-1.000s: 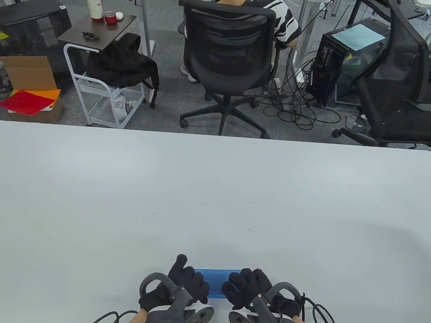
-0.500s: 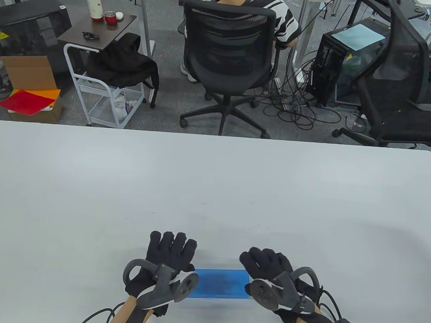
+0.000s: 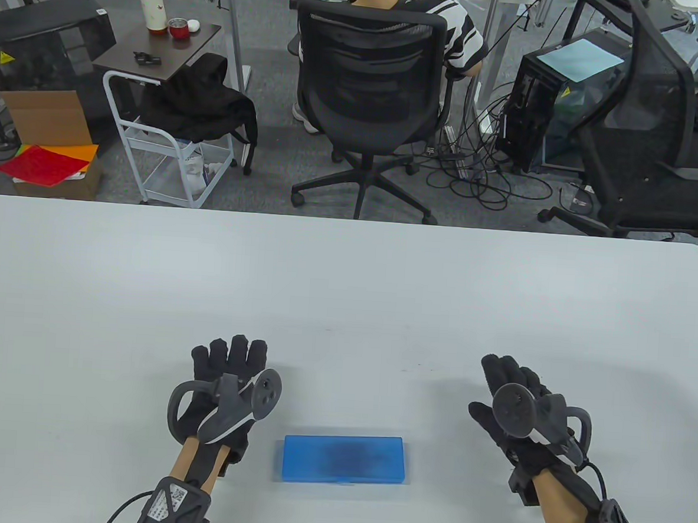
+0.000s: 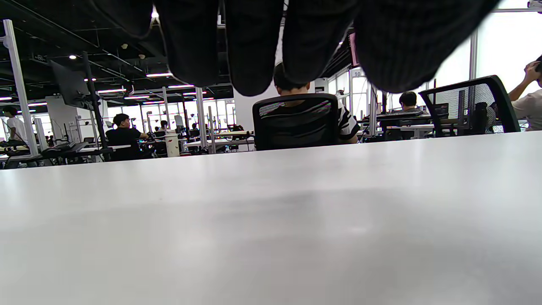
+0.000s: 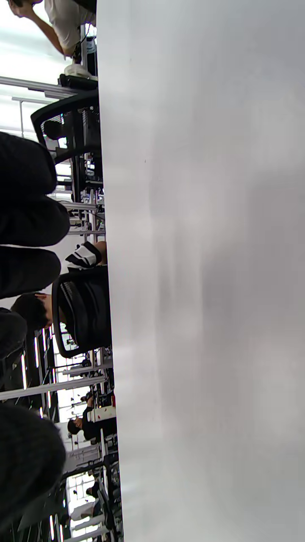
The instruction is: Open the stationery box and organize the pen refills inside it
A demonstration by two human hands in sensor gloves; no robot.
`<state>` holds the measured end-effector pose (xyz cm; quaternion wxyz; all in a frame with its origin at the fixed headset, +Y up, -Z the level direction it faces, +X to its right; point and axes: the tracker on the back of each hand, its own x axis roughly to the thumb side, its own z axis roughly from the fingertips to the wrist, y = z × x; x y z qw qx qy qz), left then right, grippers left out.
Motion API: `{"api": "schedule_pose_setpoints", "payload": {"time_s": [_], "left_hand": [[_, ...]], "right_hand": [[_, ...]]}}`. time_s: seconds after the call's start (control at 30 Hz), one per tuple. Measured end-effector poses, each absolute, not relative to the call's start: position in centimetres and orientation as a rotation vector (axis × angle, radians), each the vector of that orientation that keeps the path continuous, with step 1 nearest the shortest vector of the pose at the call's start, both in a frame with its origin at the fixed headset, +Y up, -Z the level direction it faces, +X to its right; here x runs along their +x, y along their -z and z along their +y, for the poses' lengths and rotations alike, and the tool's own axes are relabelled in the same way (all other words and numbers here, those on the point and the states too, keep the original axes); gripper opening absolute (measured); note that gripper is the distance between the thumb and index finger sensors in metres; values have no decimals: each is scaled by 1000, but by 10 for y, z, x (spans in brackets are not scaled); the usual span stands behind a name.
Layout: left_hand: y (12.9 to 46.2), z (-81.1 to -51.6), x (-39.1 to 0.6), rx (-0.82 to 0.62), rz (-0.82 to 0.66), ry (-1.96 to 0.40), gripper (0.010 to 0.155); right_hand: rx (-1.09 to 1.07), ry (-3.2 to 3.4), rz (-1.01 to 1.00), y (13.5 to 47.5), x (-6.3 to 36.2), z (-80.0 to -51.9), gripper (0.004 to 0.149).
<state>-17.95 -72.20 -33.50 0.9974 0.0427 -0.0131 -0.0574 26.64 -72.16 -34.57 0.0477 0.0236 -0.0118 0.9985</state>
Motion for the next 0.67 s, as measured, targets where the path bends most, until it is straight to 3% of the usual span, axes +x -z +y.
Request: {"api": "schedule_pose_setpoints", "payload": {"time_s": [0.2, 0.67], "left_hand": [[331, -734, -196, 62, 7, 144, 73], [327, -736, -200, 35, 5, 99, 74]], "right_hand": [[-39, -3035, 34, 355, 284, -733, 87], [-30, -3049, 100, 356, 279, -736, 86]]}}
